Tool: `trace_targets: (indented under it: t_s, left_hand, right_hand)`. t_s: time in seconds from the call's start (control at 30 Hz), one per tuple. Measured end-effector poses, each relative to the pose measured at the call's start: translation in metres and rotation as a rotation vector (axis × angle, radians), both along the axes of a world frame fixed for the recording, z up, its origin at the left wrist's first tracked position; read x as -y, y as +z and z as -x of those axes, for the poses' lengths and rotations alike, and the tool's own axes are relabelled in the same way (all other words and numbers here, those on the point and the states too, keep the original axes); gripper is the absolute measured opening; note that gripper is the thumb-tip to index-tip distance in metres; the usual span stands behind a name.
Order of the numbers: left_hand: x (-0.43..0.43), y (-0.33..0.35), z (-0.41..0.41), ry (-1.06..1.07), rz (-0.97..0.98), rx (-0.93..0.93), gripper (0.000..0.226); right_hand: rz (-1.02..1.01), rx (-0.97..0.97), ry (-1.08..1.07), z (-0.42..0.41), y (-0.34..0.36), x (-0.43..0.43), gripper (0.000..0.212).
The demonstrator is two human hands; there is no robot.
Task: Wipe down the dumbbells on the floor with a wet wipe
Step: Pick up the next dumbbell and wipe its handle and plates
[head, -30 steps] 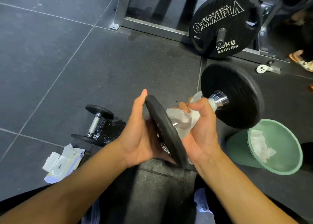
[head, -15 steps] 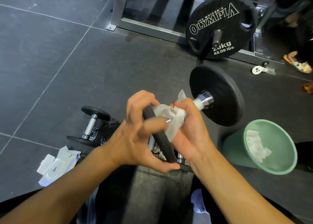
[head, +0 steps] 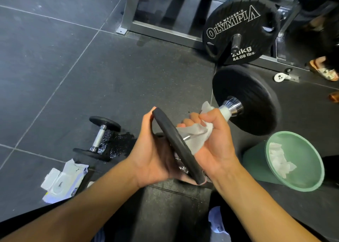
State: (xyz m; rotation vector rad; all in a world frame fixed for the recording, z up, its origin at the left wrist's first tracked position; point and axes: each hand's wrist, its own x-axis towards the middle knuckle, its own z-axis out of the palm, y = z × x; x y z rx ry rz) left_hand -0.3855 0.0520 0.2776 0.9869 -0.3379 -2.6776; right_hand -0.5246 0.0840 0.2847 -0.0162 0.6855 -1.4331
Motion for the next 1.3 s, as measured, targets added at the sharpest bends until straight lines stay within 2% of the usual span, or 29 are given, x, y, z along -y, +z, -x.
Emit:
trace_targets:
  t_s: [0.03, 0.1, 0.17, 0.2, 0.23, 0.27, 0.3, 0.4, 0.47, 0.5, 0.57, 0.6, 0.67, 0.7, 0.77, 0.8, 0.83, 0.9, 0.93, 1.03, 1.07, 1.17, 1.2, 1.23, 1.3]
  left_hand:
    - [0.000, -0.003, -0.001, 0.016, -0.056, -0.015, 0.095]
    - [0.000, -0.005, -0.001, 0.047, -0.044, -0.013, 0.097]
    - [0.002, -0.005, 0.002, 0.101, 0.114, -0.008, 0.087]
    - [0.003, -0.004, 0.002, 0.139, 0.254, -0.003, 0.071]
    - [0.005, -0.002, 0.002, 0.192, 0.427, 0.009, 0.051]
    - [0.008, -0.002, 0.000, 0.233, 0.640, 0.034, 0.043]
    - [0.011, -0.006, -0.003, 0.229, 0.931, 0.092, 0.055]
    - [0.020, -0.020, -0.011, 0.165, 1.949, 0.339, 0.085]
    - [0.020, -0.022, -0.011, 0.213, 2.351, 0.361, 0.084]
    - [0.019, -0.022, -0.009, 0.232, 2.434, 0.369, 0.082]
    - [0.019, -0.024, -0.009, 0.234, 2.398, 0.384, 0.081]
    - [0.019, -0.024, -0.009, 0.213, 2.256, 0.386, 0.081]
    - [0.017, -0.018, -0.006, 0.193, 1.751, 0.355, 0.074]
    - [0.014, -0.009, -0.002, 0.220, 1.410, 0.295, 0.064]
    - [0.012, 0.003, 0.004, 0.233, 0.749, 0.148, 0.038]
    - [0.012, 0.005, 0.005, 0.139, 0.497, 0.113, 0.047]
    - [0.013, 0.003, 0.004, 0.032, 0.310, 0.085, 0.068]
    - [0.013, -0.003, 0.001, -0.051, 0.071, 0.032, 0.097]
    - [0.014, -0.006, 0.000, -0.045, 0.012, 0.030, 0.101]
    - [0.013, -0.008, 0.001, 0.023, 0.042, 0.049, 0.097]
    - [0.013, -0.008, 0.003, 0.061, 0.099, 0.045, 0.094]
    - [0.016, -0.006, 0.006, 0.297, 0.385, 0.036, 0.067]
    - [0.017, -0.009, 0.005, 0.345, 0.588, 0.043, 0.071]
    - [0.019, -0.013, 0.004, 0.325, 0.881, 0.070, 0.078]
    - [0.022, -0.019, 0.000, 0.238, 1.575, 0.239, 0.086]
  right_hand:
    - [-0.002, 0.005, 0.019, 0.000, -0.002, 0.000, 0.042]
    - [-0.016, 0.020, 0.043, 0.000, -0.002, 0.001, 0.041]
    - [-0.051, -0.023, 0.056, 0.001, 0.001, 0.003, 0.033]
    - [-0.072, -0.049, 0.065, 0.002, 0.002, 0.003, 0.025]
    - [-0.079, -0.052, 0.068, 0.003, 0.003, 0.003, 0.018]
    - [-0.079, -0.045, 0.074, 0.003, 0.004, 0.003, 0.014]
    - [-0.071, -0.035, 0.081, 0.003, 0.003, 0.003, 0.017]
    - [-0.069, -0.002, 0.107, 0.002, -0.004, 0.004, 0.055]
    - [-0.082, 0.032, 0.117, 0.002, -0.007, 0.004, 0.082]
    - [-0.090, 0.039, 0.116, 0.002, -0.009, 0.004, 0.089]
    - [-0.098, 0.050, 0.115, 0.001, -0.007, 0.003, 0.085]
    - [-0.090, 0.039, 0.110, 0.001, -0.007, 0.002, 0.072]
    - [-0.087, -0.007, 0.074, 0.001, -0.009, 0.001, 0.040]
    - [-0.087, -0.025, 0.063, 0.001, -0.009, 0.001, 0.037]
    - [-0.094, -0.029, 0.059, 0.001, -0.008, 0.002, 0.046]
    - [-0.099, -0.029, 0.059, 0.002, -0.008, 0.003, 0.049]
    - [-0.096, -0.026, 0.048, 0.002, -0.008, 0.003, 0.046]
    - [-0.086, -0.028, 0.023, 0.003, -0.009, 0.002, 0.023]
    - [-0.078, -0.027, 0.010, 0.001, -0.005, 0.001, 0.011]
    - [-0.051, -0.049, -0.007, -0.001, 0.006, 0.000, 0.025]
    - [-0.043, -0.048, 0.012, -0.002, 0.009, 0.000, 0.019]
    - [-0.034, -0.054, 0.063, 0.002, 0.014, -0.001, 0.008]
    - [-0.020, -0.046, 0.082, 0.003, 0.018, 0.000, 0.012]
    - [-0.018, -0.039, 0.091, 0.004, 0.017, -0.001, 0.018]
    - [-0.050, -0.029, 0.093, 0.003, 0.016, -0.001, 0.024]
